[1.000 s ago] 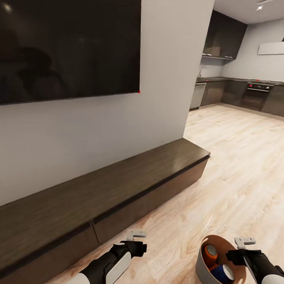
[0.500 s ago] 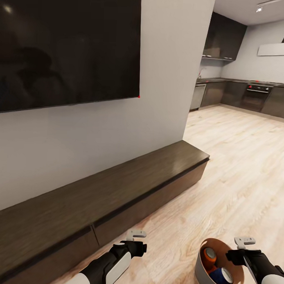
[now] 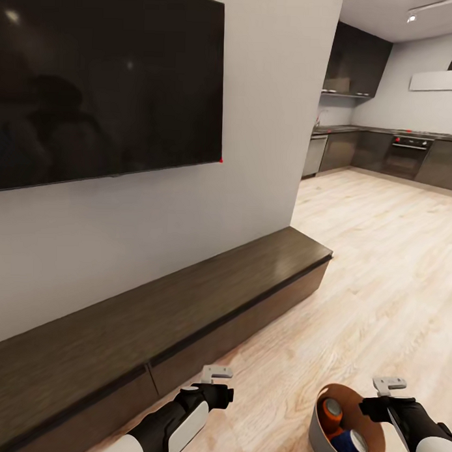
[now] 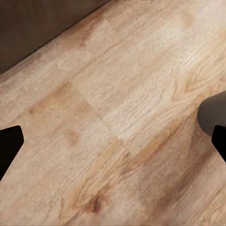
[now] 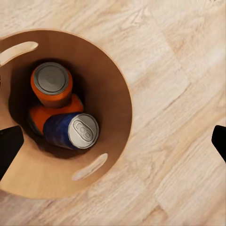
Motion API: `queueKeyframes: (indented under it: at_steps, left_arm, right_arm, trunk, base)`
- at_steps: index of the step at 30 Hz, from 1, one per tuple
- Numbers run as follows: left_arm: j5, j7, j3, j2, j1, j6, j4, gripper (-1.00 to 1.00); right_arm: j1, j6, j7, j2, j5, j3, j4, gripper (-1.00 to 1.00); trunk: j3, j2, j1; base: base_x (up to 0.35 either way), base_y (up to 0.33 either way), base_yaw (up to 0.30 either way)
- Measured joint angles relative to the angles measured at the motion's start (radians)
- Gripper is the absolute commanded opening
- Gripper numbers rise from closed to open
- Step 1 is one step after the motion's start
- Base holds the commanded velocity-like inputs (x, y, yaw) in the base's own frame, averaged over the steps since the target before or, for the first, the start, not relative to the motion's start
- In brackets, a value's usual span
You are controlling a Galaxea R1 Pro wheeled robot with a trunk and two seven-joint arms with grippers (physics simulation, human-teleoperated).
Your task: Put the three can of soda from the living room inside the tash can in the kitchen.
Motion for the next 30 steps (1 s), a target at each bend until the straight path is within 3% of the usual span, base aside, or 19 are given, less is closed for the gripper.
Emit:
queueKeyframes:
  at_steps: [30]
  left_arm:
    - [0.0,0.0,-0.013,0.0,0.0,-0.001,0.007,1.0]
  right_arm:
    - [0.0,-0.003,0.001,0.001,-0.002,0.0,0.0,1.0]
  trunk:
    - [0.094,0.21,-0.115]
  base:
    - [0.0,0.0,0.0]
